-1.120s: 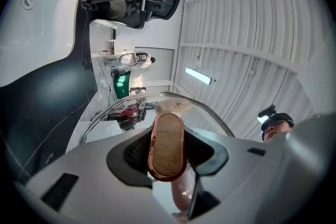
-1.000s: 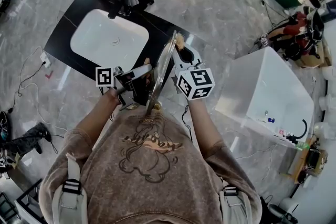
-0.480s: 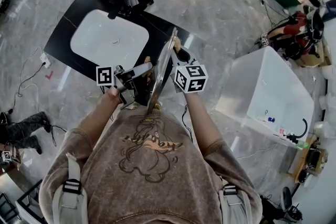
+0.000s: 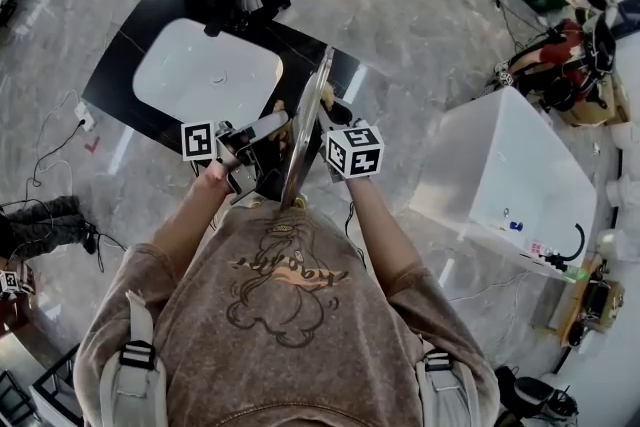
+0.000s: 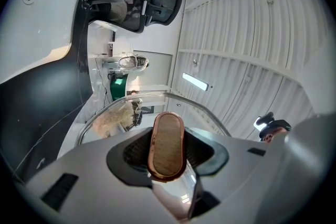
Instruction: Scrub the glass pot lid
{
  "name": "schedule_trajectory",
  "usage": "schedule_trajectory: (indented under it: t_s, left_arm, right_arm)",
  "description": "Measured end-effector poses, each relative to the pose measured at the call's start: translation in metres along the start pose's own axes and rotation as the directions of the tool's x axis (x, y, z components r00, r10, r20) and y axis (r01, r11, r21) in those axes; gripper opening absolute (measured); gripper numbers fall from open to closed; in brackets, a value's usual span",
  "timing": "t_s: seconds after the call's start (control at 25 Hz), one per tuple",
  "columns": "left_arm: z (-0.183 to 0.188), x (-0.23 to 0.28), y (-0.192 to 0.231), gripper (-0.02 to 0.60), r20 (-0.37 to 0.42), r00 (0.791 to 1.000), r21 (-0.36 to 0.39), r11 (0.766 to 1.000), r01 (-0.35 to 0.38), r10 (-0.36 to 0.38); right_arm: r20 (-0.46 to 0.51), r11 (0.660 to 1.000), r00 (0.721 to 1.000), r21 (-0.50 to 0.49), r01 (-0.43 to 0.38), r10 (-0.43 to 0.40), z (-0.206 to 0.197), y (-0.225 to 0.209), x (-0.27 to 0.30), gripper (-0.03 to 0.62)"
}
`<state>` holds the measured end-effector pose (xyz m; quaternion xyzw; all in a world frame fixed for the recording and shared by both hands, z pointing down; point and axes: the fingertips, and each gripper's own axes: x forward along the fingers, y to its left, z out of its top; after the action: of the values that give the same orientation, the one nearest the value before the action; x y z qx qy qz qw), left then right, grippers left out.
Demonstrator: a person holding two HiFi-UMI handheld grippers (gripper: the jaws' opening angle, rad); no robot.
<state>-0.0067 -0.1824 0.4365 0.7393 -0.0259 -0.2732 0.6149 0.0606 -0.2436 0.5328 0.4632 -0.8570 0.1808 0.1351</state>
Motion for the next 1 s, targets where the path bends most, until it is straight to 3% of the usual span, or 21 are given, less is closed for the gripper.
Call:
schedule_trajectory:
  t_s: [0.32,1.0]
  left_arm:
    - [0.020,-0.008,0.001,0.183,0.051,0.999,-0.001,1.000,-0.001,0.001]
    - [0.035,-0.017,0.006,0.183,0.131,0.991,0.012,1.000,-0.006,0.004]
  right_arm:
    - [-0.086,0.997,0.994,-0.021,-0.075,0.073,-0.030,0.029,0.006,0.046]
    - [-0.156,0.975,0.963,0.006,-0.224,0.222,-0.059,0.091,-0.022,0.046]
